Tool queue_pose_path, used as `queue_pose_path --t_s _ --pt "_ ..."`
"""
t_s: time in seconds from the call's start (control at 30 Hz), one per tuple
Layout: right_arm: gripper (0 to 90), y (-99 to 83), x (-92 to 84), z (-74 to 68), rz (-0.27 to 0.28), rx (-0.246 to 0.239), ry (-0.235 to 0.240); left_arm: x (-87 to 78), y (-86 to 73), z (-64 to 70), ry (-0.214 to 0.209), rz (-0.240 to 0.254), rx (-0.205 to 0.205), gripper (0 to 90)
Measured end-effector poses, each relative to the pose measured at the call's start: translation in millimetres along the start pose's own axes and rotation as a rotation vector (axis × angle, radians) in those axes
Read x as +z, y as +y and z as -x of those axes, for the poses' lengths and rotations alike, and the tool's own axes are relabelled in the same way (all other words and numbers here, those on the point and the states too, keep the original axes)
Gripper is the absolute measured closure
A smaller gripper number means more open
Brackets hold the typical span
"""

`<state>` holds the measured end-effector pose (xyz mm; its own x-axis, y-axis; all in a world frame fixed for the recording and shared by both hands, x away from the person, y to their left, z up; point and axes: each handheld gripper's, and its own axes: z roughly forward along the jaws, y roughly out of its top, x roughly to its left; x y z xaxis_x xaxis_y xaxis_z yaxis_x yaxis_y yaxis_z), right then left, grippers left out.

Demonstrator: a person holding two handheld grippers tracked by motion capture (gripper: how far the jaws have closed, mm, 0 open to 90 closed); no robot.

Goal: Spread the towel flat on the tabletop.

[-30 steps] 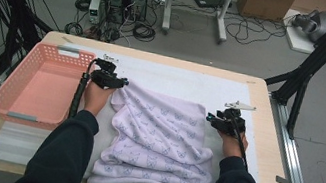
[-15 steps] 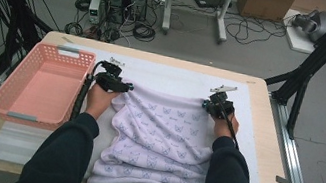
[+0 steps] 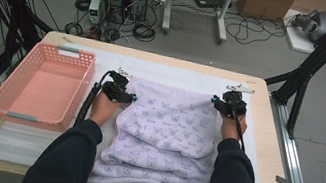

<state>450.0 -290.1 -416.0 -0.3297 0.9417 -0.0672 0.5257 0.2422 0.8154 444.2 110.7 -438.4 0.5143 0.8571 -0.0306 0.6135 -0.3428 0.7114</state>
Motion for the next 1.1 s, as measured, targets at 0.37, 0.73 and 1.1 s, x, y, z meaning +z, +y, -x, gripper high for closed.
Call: queue_pose_path --t_s 0.37,0.73,1.1 --pt "54.7 -22.4 -29.7 -5.7 -0.062 0.009 0.184 -4.6 -4.3 -35.1 0.141 0.106 -0.16 72.8" --pt "84.6 -26.8 -5.2 -44.8 -0.196 -0.185 0.249 -26.8 3.1 -25.1 0.032 0.175 -0.135 50.0" --pt "85.1 -17.8 12.5 -20.8 -0.141 -0.126 -0.021 -35.0 -3.0 -10.1 -0.079 0.177 -0.14 48.4"
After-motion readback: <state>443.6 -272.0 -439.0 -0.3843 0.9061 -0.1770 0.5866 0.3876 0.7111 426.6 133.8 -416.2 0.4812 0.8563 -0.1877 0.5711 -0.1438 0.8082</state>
